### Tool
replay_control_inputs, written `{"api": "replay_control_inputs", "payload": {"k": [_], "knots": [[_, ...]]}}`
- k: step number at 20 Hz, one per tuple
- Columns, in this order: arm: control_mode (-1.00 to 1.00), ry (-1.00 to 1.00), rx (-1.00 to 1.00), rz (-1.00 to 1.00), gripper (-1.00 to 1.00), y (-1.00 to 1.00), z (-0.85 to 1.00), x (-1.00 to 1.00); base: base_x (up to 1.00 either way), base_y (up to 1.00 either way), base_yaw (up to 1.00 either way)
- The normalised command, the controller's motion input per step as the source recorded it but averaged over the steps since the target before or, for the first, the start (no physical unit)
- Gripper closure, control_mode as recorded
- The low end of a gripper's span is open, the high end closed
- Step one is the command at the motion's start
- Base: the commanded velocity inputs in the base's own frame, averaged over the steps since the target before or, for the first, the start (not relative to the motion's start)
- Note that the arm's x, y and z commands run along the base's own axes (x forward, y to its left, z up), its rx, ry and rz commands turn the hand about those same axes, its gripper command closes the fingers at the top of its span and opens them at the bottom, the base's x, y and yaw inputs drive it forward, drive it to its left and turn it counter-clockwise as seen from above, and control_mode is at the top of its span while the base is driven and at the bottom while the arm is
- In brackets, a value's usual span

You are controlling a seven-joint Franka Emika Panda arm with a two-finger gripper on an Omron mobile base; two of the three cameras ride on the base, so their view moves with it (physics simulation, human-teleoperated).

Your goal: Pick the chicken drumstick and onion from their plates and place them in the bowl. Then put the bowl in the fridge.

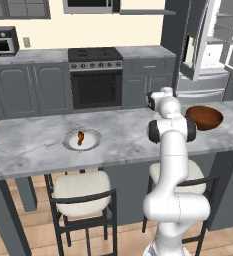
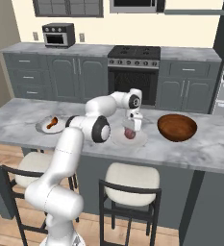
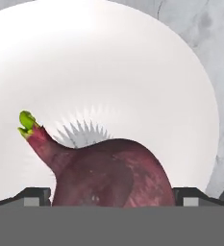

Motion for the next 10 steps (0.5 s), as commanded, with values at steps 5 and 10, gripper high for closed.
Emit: {"api": "replay_control_inputs", "payload": {"k": [5,10], "knots": [[-1.00,-0.20,-0.06,-0.11,1.00,0.16,-0.59,-0.34,0.00,0.00,0.00],[-1.00,-0.33,-0.08,-0.07,1.00,0.01,-0.17,-0.31,0.00,0.00,0.00]]}}
